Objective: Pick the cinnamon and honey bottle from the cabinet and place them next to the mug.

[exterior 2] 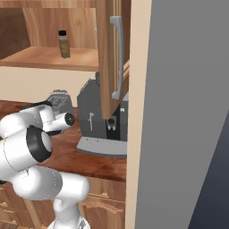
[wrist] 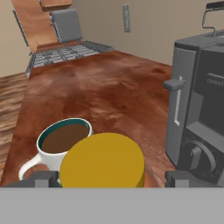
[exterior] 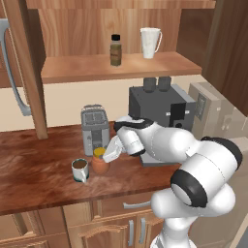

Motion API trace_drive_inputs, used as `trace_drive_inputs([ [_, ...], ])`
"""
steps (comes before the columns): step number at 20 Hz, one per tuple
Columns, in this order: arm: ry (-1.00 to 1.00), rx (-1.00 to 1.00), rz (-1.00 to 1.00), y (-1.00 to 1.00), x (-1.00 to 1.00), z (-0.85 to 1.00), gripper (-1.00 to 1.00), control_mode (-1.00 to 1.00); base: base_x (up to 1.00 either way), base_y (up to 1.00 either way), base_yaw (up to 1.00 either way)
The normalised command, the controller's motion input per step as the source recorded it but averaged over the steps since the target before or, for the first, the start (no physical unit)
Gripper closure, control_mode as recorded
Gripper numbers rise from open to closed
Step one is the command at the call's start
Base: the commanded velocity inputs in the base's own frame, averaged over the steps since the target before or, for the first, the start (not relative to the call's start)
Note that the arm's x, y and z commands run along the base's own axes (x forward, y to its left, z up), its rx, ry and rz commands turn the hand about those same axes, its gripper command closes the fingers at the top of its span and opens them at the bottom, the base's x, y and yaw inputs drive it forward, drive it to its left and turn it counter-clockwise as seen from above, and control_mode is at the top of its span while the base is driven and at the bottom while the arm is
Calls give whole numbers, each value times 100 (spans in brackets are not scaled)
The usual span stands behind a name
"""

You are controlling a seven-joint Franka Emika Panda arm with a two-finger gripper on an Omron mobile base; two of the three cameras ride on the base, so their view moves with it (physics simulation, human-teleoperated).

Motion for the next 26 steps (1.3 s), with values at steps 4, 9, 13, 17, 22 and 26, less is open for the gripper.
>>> trace_drive_inputs([
  [4, 0, 0, 0, 0, -19, 20, -100, -100, 0, 0, 0],
  [9, 0, 0, 0, -2, -7, 36, -100, -100, 0, 0, 0],
  [13, 0, 0, -1, -4, 0, 51, -100, -100, 0, 0, 0],
  [17, 0, 0, -1, -14, 0, 57, -100, -100, 0, 0, 0],
  [22, 0, 0, -12, -30, -12, 56, -100, -100, 0, 0, 0],
  [26, 4, 0, -31, 0, -28, 41, -100, -100, 0, 0, 0],
])
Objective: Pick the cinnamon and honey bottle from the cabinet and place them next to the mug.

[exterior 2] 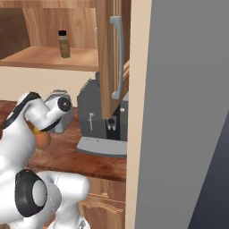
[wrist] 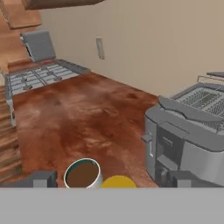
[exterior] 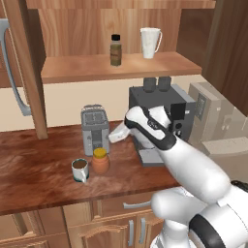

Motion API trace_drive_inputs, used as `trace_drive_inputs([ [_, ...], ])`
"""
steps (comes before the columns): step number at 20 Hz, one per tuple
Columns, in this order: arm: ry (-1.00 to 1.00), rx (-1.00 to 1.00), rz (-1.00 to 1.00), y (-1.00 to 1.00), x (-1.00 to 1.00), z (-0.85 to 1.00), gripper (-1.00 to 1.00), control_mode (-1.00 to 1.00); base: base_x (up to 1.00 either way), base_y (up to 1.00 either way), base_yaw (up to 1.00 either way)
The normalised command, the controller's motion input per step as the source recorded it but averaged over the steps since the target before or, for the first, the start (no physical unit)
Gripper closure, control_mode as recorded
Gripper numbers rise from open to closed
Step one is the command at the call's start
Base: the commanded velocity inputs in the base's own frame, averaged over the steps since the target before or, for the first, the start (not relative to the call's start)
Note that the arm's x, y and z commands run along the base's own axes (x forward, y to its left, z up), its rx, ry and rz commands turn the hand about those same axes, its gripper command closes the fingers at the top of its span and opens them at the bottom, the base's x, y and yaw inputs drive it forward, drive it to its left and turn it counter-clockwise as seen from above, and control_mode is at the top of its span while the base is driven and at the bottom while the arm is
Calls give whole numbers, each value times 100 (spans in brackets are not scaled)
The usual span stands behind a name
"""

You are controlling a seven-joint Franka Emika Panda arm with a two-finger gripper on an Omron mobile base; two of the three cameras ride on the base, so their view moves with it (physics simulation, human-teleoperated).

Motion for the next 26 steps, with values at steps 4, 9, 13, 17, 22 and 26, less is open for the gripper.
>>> trace_drive_inputs([
  [4, 3, 0, -42, 1, -42, 35, -100, -100, 0, 0, 0],
  [9, 0, 0, -45, 5, -36, 37, -100, -100, 0, 0, 0],
  [13, 3, 0, -46, 0, -41, 41, -100, -100, 0, 0, 0],
  [17, 11, 0, -40, 0, -24, 66, -100, -100, 0, 0, 0],
  [22, 15, 0, -8, -16, 0, 100, -100, -100, 0, 0, 0],
  [26, 12, -1, 0, -17, 0, 100, -100, -100, 0, 0, 0],
])
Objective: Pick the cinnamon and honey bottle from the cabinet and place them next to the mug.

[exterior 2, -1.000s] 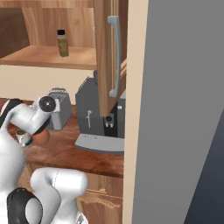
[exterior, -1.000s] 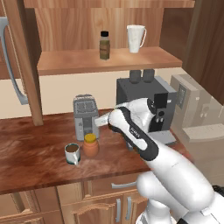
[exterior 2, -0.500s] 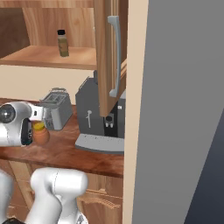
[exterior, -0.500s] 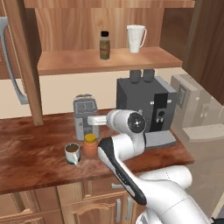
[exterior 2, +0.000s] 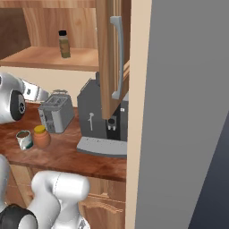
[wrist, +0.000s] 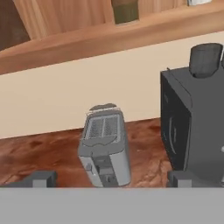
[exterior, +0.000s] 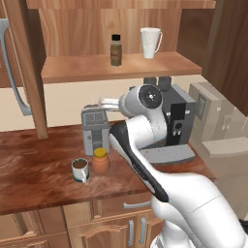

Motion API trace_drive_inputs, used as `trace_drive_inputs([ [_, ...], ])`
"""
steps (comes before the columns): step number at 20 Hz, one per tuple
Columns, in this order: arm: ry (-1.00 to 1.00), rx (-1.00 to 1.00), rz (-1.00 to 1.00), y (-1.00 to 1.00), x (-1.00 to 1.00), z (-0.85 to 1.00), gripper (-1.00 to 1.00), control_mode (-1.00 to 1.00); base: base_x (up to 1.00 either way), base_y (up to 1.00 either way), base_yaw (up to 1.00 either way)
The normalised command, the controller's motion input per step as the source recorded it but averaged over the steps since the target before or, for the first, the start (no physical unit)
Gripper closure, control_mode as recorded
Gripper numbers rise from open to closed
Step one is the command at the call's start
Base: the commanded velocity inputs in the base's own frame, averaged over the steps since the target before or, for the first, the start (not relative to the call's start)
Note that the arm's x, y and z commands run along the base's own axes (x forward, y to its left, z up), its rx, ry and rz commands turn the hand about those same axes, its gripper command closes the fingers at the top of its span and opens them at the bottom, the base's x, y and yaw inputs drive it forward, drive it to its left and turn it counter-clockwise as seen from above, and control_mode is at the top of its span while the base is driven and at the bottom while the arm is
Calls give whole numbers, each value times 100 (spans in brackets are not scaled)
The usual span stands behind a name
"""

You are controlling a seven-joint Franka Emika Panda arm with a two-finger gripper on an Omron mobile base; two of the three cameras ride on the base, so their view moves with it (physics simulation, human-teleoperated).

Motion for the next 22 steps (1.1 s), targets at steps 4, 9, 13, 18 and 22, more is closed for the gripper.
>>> trace_drive_inputs([
  [4, 7, 0, 13, -31, 0, 72, -100, -100, 0, 0, 0],
  [9, -3, 0, 10, -9, 0, 31, -100, -100, 0, 0, 0],
  [13, -7, 0, 2, -9, -3, 30, -100, -100, 0, 0, 0],
  [18, -7, -1, 0, -6, 11, 5, -100, -100, 0, 0, 0],
  [22, -2, -3, 0, -3, 25, 18, -100, -100, 0, 0, 0],
])
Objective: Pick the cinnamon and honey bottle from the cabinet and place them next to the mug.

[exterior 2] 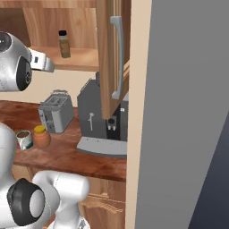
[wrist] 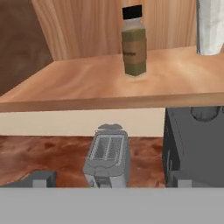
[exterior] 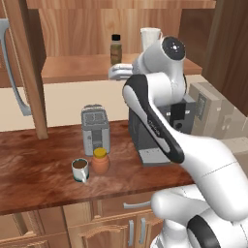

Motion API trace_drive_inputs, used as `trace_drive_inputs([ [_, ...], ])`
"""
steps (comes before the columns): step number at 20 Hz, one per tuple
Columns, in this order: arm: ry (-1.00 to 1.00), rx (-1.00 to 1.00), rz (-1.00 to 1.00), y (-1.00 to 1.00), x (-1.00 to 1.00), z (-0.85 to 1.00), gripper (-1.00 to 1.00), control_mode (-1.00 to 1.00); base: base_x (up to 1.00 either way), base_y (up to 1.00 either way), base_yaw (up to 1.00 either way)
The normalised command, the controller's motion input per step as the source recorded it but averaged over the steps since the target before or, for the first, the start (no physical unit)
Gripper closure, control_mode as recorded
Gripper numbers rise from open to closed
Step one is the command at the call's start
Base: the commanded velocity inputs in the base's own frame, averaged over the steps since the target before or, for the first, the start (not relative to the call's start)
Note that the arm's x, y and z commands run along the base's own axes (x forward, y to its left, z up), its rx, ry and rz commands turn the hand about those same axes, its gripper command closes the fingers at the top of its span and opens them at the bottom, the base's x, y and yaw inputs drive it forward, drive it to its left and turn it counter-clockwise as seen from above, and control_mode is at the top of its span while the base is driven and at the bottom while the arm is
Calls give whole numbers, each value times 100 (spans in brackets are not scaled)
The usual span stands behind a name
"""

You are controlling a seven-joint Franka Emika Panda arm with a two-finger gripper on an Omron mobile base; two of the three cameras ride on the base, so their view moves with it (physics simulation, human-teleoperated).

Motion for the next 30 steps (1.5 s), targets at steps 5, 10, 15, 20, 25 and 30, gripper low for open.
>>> trace_drive_inputs([
  [5, 0, -2, 0, -5, 24, 28, -100, -100, 0, 0, 0],
  [10, 0, -2, 0, -9, 35, 39, -100, -100, 0, 0, 0],
  [15, 0, -3, 0, -11, 54, 15, -100, -100, 0, 0, 0],
  [20, 0, -1, -1, -14, 49, 2, -100, -100, 0, 0, 0],
  [25, 0, 0, -1, 0, 19, -5, -100, -100, 0, 0, 0],
  [30, 0, 0, 0, 0, 20, -11, -100, -100, 0, 0, 0],
])
